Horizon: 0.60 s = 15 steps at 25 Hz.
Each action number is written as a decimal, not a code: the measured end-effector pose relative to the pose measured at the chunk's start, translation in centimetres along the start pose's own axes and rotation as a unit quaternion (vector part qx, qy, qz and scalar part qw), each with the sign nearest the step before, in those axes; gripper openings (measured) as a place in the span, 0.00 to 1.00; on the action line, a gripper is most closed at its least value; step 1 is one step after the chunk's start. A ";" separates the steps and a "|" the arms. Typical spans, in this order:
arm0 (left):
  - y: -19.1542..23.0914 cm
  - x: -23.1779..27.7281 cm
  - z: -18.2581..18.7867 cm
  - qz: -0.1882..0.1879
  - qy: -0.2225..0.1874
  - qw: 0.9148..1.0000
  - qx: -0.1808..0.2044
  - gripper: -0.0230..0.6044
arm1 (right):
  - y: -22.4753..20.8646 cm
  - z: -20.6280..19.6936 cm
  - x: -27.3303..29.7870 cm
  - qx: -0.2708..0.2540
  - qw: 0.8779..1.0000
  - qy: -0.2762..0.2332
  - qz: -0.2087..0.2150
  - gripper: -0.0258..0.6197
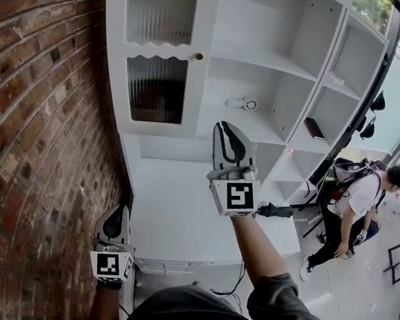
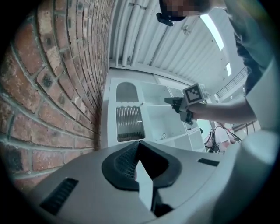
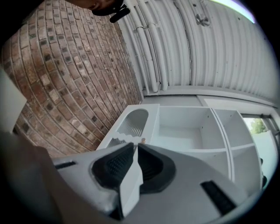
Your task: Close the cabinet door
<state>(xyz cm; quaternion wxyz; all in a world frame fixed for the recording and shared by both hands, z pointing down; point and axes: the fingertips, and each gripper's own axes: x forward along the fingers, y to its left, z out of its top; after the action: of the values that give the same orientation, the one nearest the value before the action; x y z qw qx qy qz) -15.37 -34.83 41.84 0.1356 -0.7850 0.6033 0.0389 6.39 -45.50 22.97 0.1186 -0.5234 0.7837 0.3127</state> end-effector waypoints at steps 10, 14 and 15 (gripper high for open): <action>0.7 0.3 0.8 -0.002 -0.008 1.000 0.000 0.04 | 2.4 -2.0 -9.5 0.023 0.999 0.028 -0.029 0.04; 0.8 0.2 0.9 -0.002 -0.010 1.000 -0.002 0.04 | 3.5 -3.0 -11.9 0.029 0.998 0.043 -0.028 0.04; 0.7 0.1 0.9 -0.002 -0.010 1.000 -0.002 0.04 | 3.7 -3.2 -12.3 0.031 0.998 0.046 -0.026 0.04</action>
<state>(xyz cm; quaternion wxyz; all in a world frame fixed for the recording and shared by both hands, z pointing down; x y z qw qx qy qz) -15.96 -34.88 40.88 0.1403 -0.7861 0.6002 0.0472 8.71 -37.28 33.12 0.1068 -0.5536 0.7838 0.2604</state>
